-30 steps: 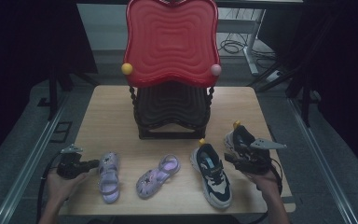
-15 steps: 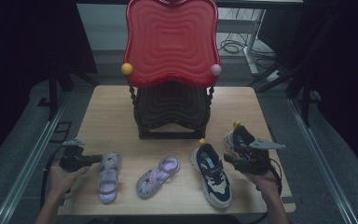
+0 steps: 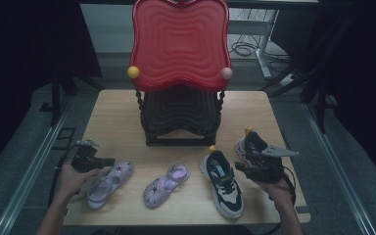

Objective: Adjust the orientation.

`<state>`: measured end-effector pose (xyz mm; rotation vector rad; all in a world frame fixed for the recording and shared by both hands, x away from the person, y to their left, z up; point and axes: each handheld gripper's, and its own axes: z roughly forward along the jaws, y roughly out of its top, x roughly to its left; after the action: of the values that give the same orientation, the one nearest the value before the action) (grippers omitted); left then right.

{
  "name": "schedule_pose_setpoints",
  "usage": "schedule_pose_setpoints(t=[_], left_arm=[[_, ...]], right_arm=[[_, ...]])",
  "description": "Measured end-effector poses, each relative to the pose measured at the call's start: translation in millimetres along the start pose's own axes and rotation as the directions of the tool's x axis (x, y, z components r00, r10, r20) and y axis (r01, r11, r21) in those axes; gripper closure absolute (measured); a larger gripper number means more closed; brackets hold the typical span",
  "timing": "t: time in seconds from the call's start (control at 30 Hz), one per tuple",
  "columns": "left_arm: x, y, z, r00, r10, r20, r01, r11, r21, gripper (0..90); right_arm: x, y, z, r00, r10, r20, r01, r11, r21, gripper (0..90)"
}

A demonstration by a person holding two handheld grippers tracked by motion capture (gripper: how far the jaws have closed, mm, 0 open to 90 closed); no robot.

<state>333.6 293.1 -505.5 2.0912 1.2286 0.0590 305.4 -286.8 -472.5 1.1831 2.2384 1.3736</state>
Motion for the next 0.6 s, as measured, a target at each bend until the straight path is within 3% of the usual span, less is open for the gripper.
schedule_pose_setpoints(t=[0.1,0.6], left_arm=[[-2.3,4.7,2.3,0.9997,0.024,0.004,-0.024,0.9996,0.014,89.1],[-2.2,8.8,4.2,0.999,0.045,0.006,-0.045,0.9988,0.021,85.9]], right_arm=[[-0.2,-0.3,0.0,1.0,0.003,0.0,-0.003,1.0,0.002,37.6],[-0.8,-1.1,1.2,1.0,0.0,0.002,0.0,1.0,0.005,37.6]])
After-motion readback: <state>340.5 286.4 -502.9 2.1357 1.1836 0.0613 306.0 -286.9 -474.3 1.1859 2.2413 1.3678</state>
